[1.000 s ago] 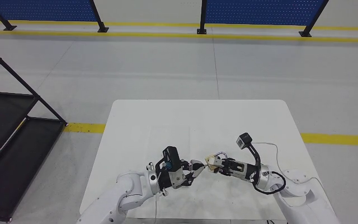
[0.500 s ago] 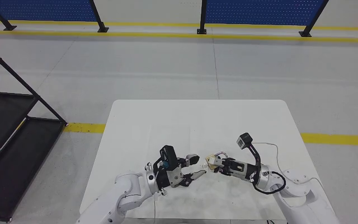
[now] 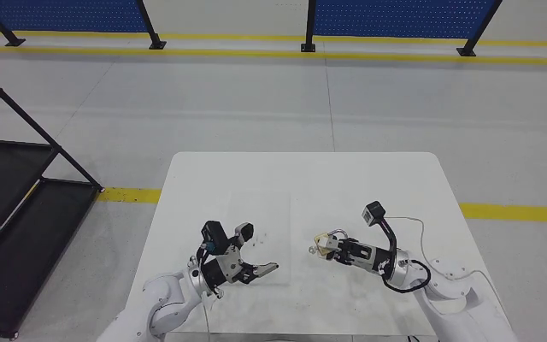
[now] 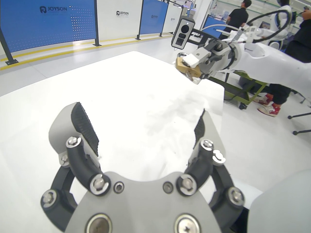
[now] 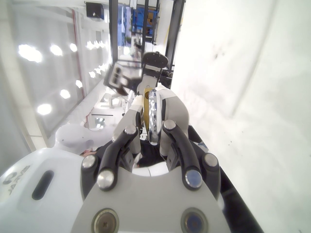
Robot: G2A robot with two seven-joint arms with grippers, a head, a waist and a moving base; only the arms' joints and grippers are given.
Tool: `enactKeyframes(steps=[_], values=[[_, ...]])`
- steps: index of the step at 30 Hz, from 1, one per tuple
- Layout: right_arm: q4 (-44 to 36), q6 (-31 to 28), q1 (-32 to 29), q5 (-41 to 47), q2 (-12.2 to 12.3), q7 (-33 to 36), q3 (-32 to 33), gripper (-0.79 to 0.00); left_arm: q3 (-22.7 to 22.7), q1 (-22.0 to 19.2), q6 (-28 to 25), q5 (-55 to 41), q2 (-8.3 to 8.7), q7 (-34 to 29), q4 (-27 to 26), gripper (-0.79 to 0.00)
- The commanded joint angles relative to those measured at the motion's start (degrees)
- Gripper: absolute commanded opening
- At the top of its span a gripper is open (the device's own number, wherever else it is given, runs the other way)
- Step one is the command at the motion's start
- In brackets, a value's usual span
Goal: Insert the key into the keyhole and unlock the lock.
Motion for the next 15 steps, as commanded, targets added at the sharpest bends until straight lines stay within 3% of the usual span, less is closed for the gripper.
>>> enactKeyframes(steps=[1,15], values=[[0.0,0.0,0.0,0.0,0.0,0.0,0.0,-0.785,-1.7,1.3,-0.2,0.2,0.20,0.7,-0.4,0.000],[0.2,0.3,0.0,-2.4,0.0,-1.4,0.0,-0.785,-2.2,1.7,-0.3,0.3,0.27,0.8,-0.5,0.000]])
